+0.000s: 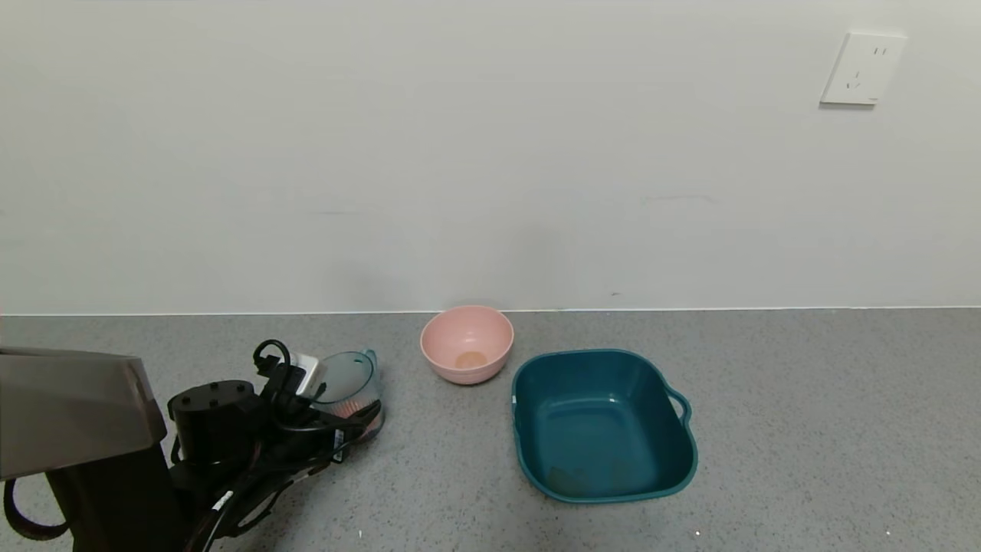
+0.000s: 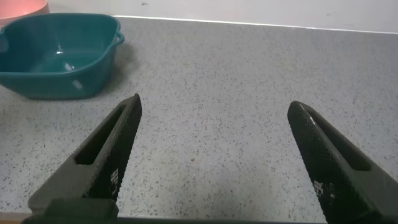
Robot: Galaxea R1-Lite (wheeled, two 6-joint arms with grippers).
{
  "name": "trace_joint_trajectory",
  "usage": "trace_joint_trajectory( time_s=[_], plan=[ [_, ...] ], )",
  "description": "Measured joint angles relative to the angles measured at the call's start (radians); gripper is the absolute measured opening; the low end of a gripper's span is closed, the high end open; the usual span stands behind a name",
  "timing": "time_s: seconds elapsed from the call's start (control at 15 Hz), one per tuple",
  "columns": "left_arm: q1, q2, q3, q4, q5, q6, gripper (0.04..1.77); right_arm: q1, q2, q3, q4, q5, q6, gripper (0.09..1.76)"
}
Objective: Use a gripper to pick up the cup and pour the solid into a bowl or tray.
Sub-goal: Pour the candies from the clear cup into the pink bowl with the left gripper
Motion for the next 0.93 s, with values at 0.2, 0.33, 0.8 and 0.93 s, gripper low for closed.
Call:
trace_joint_trajectory(
  time_s=[0.2, 0.33, 0.8, 0.93],
  plan=[
    [0.0, -0.004, 0.0, 0.004, 0.001, 0.001, 1.31, 0.0, 0.0, 0.0, 0.0, 0.0, 0.0, 1.71],
    [0.0, -0.014, -0.003, 0.014, 0.006, 0.002, 1.31, 0.0, 0.0, 0.0, 0.0, 0.0, 0.0, 1.71],
    [-0.001, -0.137, -0.114, 0.304, 0.008, 0.007, 1.31, 0.0, 0.0, 0.0, 0.0, 0.0, 0.0, 1.71],
    [-0.004, -0.203, -0.2, 0.459, 0.009, 0.012, 1.31, 0.0, 0.0, 0.0, 0.0, 0.0, 0.0, 1.71]
  ],
)
